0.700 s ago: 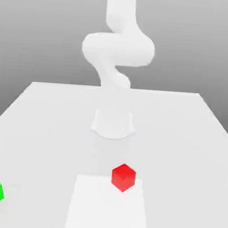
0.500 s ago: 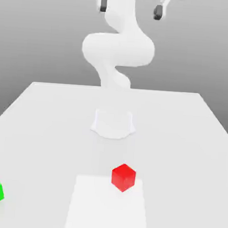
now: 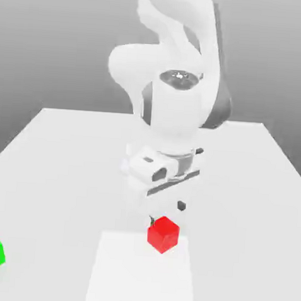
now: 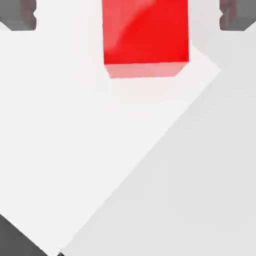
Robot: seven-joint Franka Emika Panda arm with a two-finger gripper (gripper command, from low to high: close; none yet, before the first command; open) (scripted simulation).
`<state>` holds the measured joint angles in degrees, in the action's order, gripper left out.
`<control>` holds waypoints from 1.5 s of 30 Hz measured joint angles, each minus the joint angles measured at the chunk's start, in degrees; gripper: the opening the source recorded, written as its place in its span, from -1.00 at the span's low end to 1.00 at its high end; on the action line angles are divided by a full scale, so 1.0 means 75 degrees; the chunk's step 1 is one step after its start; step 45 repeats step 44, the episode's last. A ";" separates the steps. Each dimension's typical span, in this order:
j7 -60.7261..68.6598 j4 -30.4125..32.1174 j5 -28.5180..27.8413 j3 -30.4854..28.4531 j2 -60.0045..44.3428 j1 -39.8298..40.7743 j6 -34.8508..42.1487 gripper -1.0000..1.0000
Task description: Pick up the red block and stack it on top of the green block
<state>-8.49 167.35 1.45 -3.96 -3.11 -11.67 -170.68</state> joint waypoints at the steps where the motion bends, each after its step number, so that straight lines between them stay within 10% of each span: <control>1: 0.0087 -0.0031 0.0105 0.0109 -0.0295 0.0085 -0.0249 0.00; 2: 0.0150 -0.0065 0.0189 0.0196 -0.0580 0.0151 -0.0492 0.00; 3: 0.0195 -0.0096 0.0237 0.0308 -0.0825 0.0256 -0.0702 -1.00; 18: -0.0185 0.0162 -0.0272 0.0196 0.1110 0.0313 0.0985 -1.00; 40: -0.5222 -0.4420 0.1661 -0.2065 -0.2189 0.3904 0.2487 -1.00; 41: -0.5140 -0.4441 0.1789 -0.1975 -0.2372 0.3979 0.2334 1.00; 45: -0.5140 -0.4441 0.1789 -0.1975 -0.2372 0.3979 0.2334 1.00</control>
